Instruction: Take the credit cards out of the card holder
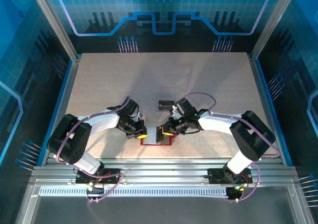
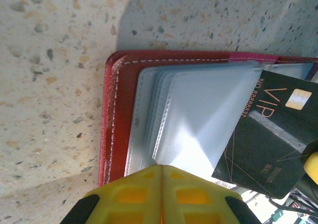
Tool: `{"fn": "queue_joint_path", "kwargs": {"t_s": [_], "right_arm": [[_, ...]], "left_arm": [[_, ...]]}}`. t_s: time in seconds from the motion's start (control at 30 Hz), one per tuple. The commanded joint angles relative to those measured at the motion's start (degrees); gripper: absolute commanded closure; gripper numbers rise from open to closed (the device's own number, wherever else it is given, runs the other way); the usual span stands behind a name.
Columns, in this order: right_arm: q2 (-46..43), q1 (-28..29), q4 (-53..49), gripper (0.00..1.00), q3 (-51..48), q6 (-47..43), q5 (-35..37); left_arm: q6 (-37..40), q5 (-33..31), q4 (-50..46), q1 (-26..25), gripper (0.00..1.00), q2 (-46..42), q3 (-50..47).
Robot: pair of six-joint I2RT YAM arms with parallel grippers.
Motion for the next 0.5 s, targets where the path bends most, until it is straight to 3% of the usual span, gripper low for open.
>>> {"fn": "queue_joint_path", "kwargs": {"t_s": [0.0, 0.47], "right_arm": [[0.8, 0.8, 0.2, 0.88, 0.0, 0.6, -0.2], [0.0, 0.9, -3.0, 0.93, 0.7, -0.5, 2.3]], "left_arm": [[1.0, -1.7, -2.3, 0.2, 0.93, 0.4, 0.3], [0.9, -1.7, -2.3, 0.2, 0.93, 0.2, 0.3]]}}
